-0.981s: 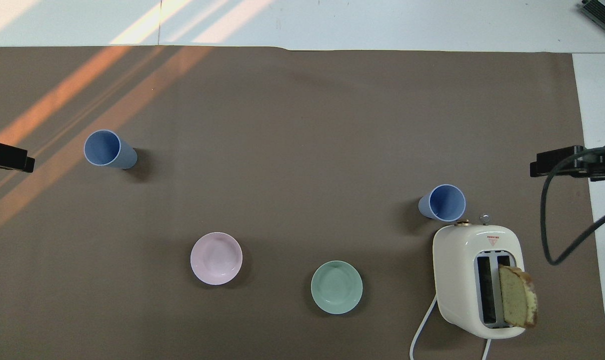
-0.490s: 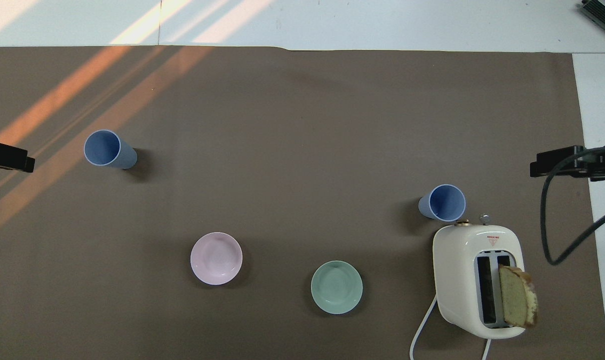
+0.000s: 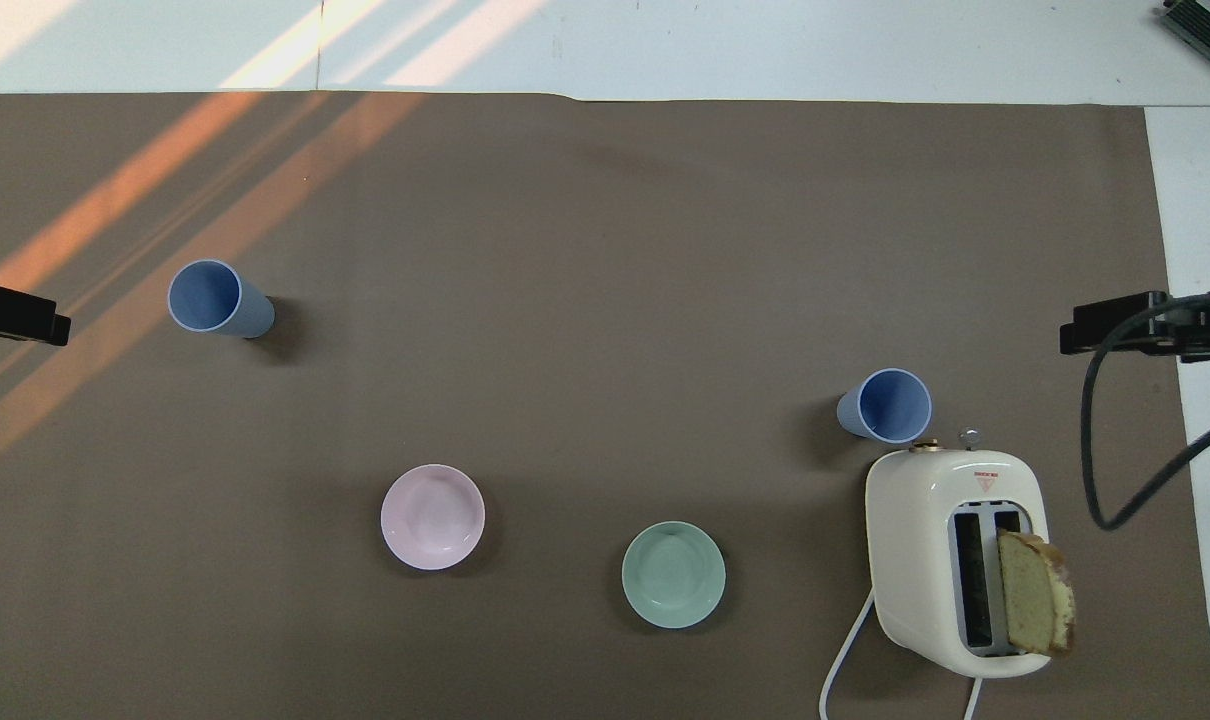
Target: Stack blue cups with both arms
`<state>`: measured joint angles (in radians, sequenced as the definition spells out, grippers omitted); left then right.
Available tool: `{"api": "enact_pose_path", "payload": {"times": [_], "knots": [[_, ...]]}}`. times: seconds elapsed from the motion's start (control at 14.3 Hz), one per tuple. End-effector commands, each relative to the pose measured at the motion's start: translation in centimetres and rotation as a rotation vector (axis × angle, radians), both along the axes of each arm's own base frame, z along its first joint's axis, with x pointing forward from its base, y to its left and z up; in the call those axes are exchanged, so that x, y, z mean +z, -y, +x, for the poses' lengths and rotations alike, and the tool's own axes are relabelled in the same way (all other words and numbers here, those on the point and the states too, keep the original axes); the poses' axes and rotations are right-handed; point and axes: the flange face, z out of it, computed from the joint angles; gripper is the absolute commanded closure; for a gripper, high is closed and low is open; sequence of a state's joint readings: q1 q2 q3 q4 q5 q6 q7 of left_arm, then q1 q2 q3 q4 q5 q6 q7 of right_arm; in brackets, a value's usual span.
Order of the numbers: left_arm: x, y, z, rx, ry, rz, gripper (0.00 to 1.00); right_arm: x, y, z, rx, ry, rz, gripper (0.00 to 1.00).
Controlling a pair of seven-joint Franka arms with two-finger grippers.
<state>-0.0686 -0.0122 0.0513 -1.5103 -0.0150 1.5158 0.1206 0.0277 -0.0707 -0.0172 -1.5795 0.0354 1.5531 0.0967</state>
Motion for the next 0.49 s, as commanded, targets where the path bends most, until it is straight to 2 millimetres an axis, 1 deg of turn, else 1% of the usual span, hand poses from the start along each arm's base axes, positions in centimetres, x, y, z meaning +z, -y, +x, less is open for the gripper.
{"api": "enact_pose_path", "payload": {"times": [0.0,0.42], "knots": [[0.36,-0.14,-0.25,0.002,0.01,0.008,0.0,0.13,0.2,-0.26,-0.023,0.0,-0.006,0.0],[0.48,-0.2,-0.04,-0.002,0.028,0.007,0.0,0.13,0.2,-0.26,-0.023,0.0,-0.006,0.0]]}}
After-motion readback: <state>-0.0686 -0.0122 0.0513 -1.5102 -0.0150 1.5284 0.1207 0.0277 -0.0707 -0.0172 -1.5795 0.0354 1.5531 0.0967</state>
